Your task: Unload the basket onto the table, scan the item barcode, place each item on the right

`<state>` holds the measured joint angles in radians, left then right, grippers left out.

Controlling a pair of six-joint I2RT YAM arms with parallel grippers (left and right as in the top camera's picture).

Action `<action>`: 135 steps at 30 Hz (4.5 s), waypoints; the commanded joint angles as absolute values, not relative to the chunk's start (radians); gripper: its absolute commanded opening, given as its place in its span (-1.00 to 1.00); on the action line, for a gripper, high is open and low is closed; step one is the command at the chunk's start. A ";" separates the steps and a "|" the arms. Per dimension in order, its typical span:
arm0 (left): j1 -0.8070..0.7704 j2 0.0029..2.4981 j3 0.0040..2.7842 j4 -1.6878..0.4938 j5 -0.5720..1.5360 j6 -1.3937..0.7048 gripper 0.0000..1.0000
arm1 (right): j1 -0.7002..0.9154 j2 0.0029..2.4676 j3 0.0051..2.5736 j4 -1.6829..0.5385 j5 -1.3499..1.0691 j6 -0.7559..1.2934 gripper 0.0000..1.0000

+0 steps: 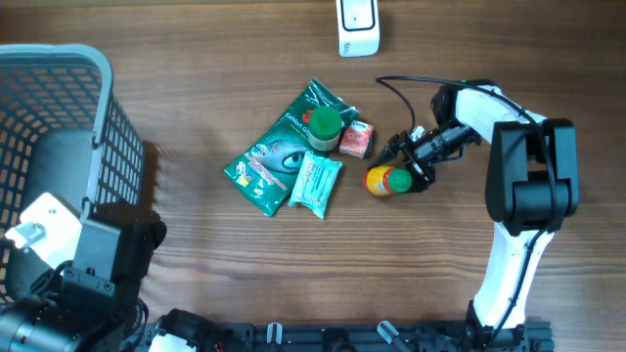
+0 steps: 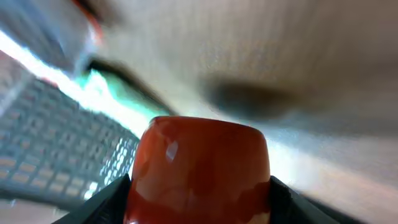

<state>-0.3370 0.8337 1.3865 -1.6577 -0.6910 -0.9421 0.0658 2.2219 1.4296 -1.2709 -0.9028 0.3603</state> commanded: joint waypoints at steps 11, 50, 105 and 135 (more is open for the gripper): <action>-0.329 0.831 1.386 -1.658 -0.707 -0.958 1.00 | -0.008 2.113 1.519 -1.349 -0.673 0.480 -0.02; -0.329 0.831 1.386 -1.658 -0.707 -0.958 1.00 | 0.130 1.932 1.220 -0.890 -0.335 0.663 -0.21; -0.329 0.831 1.386 -1.658 -0.707 -0.958 1.00 | 0.160 2.055 1.693 -0.248 -0.179 1.099 -0.31; -0.329 0.831 1.386 -1.658 -0.707 -0.958 1.00 | -0.448 2.441 2.445 -1.071 0.205 0.906 -0.25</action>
